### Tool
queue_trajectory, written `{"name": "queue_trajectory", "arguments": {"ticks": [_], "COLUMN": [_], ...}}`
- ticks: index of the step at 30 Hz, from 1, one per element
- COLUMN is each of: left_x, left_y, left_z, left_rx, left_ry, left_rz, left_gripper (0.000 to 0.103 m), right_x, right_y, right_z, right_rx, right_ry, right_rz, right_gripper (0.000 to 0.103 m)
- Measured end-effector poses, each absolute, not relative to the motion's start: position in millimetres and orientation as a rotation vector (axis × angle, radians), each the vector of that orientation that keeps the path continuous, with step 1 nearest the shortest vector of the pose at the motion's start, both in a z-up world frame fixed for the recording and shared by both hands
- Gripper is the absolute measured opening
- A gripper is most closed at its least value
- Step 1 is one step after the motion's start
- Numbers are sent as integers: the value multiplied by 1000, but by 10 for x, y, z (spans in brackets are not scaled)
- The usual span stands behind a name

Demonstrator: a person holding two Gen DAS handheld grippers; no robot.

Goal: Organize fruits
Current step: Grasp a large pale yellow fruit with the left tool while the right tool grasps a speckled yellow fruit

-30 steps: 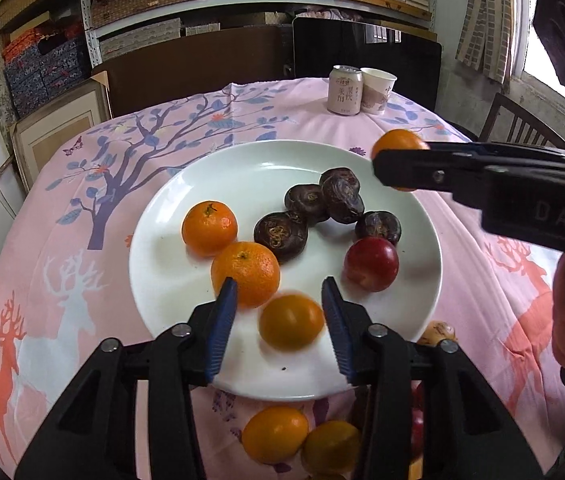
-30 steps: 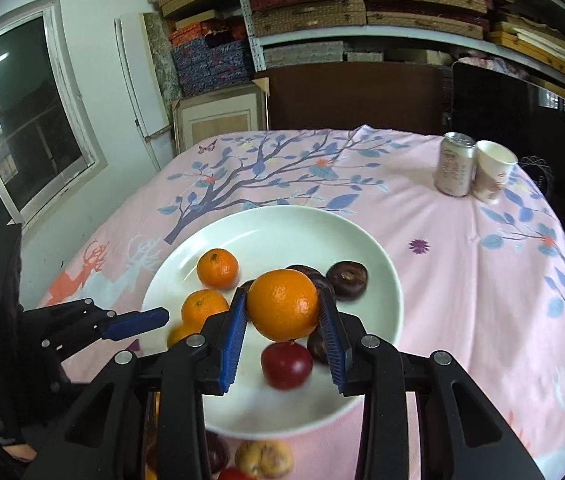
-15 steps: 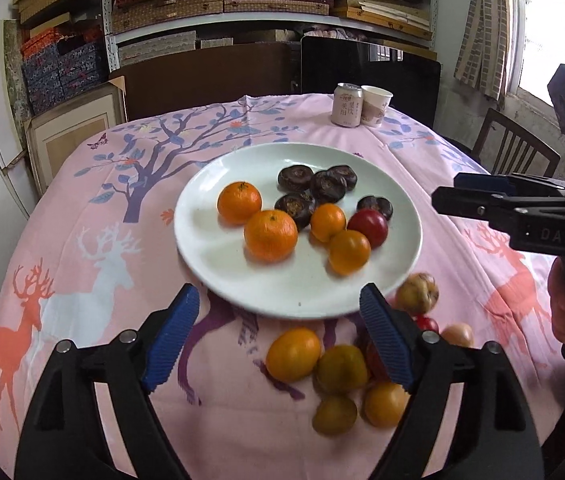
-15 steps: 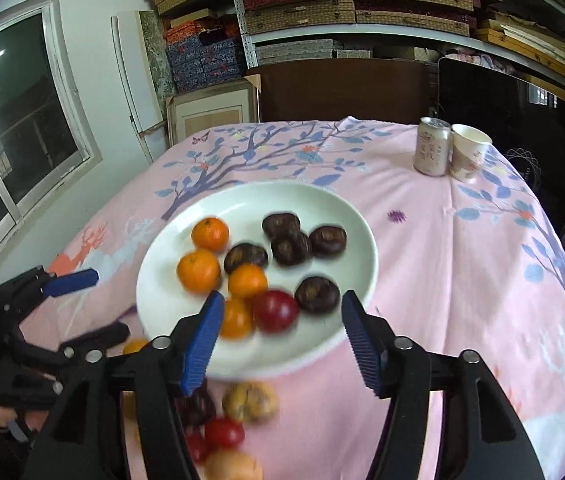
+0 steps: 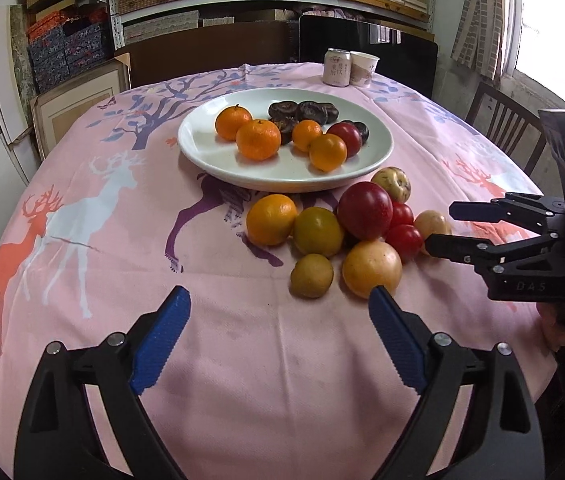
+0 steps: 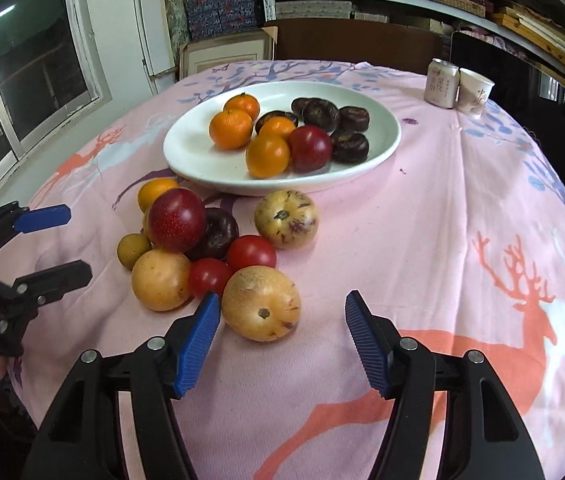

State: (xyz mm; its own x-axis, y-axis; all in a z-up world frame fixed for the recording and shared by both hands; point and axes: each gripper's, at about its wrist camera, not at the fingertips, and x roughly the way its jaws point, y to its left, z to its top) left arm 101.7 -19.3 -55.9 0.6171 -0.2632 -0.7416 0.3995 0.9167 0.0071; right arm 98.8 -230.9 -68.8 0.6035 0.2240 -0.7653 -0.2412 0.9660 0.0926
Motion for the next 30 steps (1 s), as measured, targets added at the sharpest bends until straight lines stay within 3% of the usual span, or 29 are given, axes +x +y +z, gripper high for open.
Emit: {"name": "queue_trajectory", "arguments": {"ticks": [3, 4, 5, 14, 21, 22, 25, 30], "left_x": [990, 1003, 1009, 954, 911, 929, 1016, 1101], "left_y": [-198, -204, -210, -526, -923, -945, -994, -1016], "left_z": [-565, -568, -574, -596, -662, -676, -754, -818], "left_rx": [182, 183, 185, 232, 306, 305, 304, 316], "left_ry": [824, 826, 828, 816, 806, 812, 859, 892], "left_rz": [-381, -380, -379, -436, -484, -486, -490, -468], "left_gripper": [88, 88, 88, 88, 79, 78, 57, 53], "right_x": [1018, 1019, 1021, 789, 755, 748, 729, 725], "right_y": [-2296, -2300, -2298, -2494, -2908, -2933, -3018, -3092], "right_z": [-713, -720, -721, -566, -591, -598, -620, -635], "right_rx": [-7, 5, 11, 69, 172, 173, 195, 234], "right_ry": [896, 897, 896, 748, 743, 745, 753, 751], "right_rz": [282, 301, 319, 265, 191, 188, 191, 207], "right_gripper": [60, 45, 41, 41, 41, 41, 41, 41]}}
